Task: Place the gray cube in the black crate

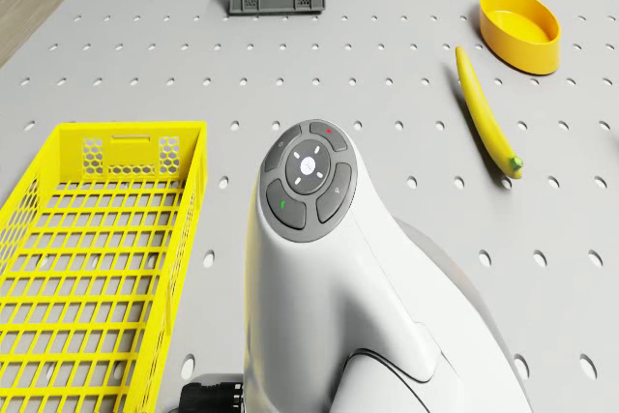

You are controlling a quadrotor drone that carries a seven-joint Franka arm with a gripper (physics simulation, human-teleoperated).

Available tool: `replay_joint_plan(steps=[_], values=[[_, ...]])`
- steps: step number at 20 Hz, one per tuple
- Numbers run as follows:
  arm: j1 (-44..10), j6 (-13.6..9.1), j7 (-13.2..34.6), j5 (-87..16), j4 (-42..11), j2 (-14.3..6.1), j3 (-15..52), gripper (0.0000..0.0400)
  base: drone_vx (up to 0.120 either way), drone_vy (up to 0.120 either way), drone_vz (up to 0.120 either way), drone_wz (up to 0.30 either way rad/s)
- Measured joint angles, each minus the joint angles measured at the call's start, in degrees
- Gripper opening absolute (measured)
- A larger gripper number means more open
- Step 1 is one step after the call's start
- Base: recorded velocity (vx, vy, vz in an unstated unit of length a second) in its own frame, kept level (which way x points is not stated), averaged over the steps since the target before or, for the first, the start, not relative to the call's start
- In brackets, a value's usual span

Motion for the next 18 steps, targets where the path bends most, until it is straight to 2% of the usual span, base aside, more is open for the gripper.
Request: replay_joint_plan(steps=[8,11,14,16,18], values=[[-0.25,1.01,0.22,0.46,0.05,-1.09,0.19,0.04,0.12,-0.11,0.0,0.0],[-0.34,1.37,0.29,0.62,0.07,-1.47,0.26,0.04,0.12,0.0,0.0,0.0],[-0.43,1.71,0.36,0.78,0.09,-1.84,0.32,0.04,0.12,-0.107,0.0,0.0],[-0.48,1.93,0.41,0.88,0.1,-2.07,0.36,0.04,0.12,-0.02,0.0,0.0],[-0.53,2.15,0.45,0.97,0.11,-2.3,0.4,0.04,0.12,0.0,-0.1,0.0]])
